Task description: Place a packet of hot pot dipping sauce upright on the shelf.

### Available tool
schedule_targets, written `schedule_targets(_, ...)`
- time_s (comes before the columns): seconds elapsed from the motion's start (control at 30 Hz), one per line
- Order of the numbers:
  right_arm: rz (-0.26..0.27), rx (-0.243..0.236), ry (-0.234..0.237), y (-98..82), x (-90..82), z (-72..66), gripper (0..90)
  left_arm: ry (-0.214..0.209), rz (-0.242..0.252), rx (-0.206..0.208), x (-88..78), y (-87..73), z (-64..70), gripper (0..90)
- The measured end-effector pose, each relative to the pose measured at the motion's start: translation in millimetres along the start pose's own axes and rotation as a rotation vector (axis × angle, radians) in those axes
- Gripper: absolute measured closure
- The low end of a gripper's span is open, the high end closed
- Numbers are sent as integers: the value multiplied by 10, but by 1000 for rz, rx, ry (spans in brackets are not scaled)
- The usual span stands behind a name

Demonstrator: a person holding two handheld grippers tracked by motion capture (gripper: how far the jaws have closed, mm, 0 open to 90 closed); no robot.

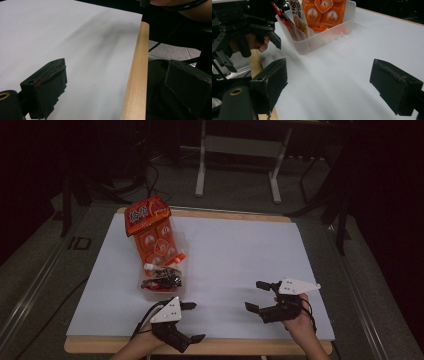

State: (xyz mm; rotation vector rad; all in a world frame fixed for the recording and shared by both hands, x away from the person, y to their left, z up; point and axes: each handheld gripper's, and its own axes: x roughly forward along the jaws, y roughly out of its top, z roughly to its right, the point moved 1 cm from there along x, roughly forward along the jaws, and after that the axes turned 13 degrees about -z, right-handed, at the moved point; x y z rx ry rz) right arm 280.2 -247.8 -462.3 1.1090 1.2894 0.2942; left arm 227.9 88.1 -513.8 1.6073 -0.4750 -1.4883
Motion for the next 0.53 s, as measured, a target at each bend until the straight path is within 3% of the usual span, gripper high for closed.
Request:
schedule_targets(0.37, -51, -9, -15, -101, 128, 25, 143, 4, 6, -6, 18, -40, -10, 42)
schedule_targets(0.53, -59, -1, 0, -108, 138, 30, 149, 0, 7, -2, 23, -36, -7, 42)
